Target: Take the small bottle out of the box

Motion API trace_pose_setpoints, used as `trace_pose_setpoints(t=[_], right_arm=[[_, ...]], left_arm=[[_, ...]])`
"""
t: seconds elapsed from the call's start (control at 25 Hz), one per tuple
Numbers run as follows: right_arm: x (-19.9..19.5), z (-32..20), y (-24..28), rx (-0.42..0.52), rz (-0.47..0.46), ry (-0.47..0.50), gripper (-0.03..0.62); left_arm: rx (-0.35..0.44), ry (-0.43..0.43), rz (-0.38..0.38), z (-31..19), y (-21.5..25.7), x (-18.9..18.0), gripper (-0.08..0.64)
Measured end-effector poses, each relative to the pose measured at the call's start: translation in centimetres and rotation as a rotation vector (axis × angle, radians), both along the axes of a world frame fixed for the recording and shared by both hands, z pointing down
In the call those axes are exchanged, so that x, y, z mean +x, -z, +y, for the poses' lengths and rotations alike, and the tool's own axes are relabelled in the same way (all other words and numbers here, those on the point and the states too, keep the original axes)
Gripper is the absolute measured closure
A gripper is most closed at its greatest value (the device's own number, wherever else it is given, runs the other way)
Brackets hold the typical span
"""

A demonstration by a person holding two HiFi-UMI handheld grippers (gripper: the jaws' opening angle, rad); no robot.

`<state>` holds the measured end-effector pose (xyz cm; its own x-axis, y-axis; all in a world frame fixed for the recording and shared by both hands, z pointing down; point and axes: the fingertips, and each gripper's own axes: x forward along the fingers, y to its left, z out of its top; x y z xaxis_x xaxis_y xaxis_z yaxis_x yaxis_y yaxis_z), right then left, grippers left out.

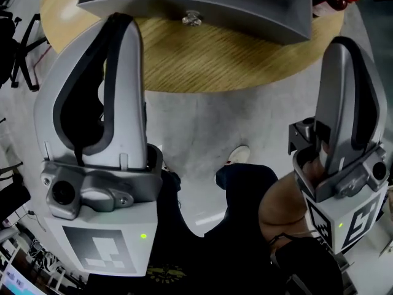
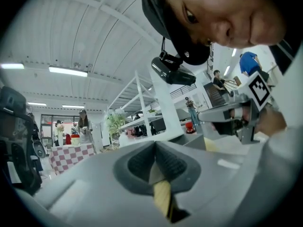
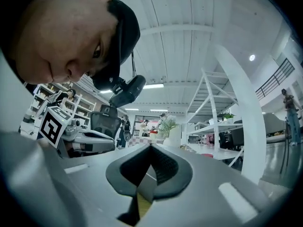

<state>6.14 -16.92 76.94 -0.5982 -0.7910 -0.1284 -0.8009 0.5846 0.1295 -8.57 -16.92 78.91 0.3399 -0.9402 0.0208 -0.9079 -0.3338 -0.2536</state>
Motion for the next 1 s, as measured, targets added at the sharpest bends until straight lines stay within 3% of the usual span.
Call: trace_pose_setpoints(t=[0.44,0.72,1.0], right_arm=[[2.3,-0.4,1.5,0.084,-0.031,-0.003,0.584],[2.0,0.1,2.8,0.108,0.004,-0.037,0.584],[2.9,0.4,-0.1,-0.013,-0.077,-0.034,0.584]], left_arm=[[0.02,0.02,0.018,-0.3,0.6,-0.2,0.56],[0.05,0.029,0.037,-0.1,0.6,-0.3,0.56],[0.072,0.042,0.056,0.1,0.4,-0.3,0.56]])
